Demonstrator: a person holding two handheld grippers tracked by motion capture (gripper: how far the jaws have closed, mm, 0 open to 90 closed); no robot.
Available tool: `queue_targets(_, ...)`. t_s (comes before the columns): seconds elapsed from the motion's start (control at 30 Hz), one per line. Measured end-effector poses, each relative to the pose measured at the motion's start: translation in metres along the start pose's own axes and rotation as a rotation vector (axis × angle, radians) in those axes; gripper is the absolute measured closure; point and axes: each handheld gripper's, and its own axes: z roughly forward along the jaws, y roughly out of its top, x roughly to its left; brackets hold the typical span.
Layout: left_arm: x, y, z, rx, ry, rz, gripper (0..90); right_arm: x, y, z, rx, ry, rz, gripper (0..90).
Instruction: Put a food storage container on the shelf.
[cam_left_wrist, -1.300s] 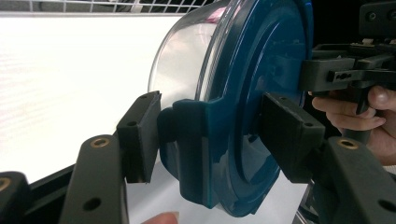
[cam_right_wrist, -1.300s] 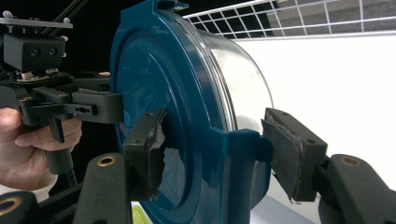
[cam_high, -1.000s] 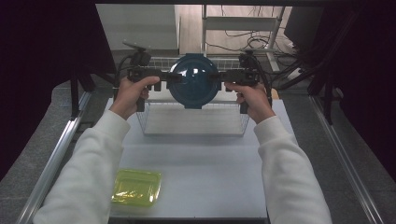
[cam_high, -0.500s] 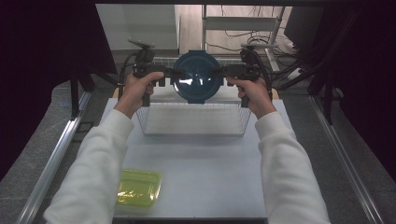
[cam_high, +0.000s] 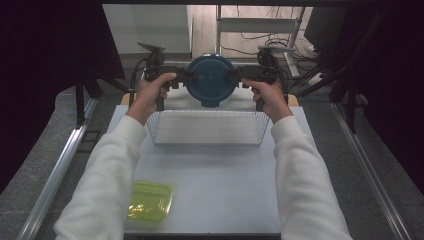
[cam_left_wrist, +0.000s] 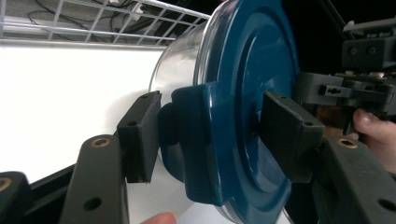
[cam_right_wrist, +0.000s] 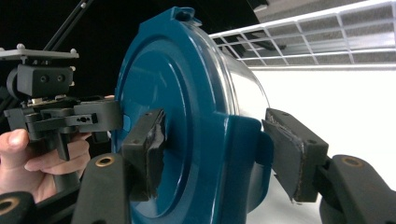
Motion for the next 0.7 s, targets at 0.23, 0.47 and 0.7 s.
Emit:
queue_targets(0.23,0.012,0.004,0.009,-0.013,-0.013,-0.090,40.3,-0.012,0.002,0.009,0.011,0.003,0.090,38.2)
queue_targets(0.47,0.018,0.005,0.014,-0.021,-0.013,-0.137,40.1,-0.019,0.002,0.013,0.013,0.001,0.141,37.8)
queue_targets(0.7,0.022,0.003,0.016,-0.032,-0.018,-0.161,39.7,-0.021,0.001,0.016,0.016,-0.001,0.169,37.2)
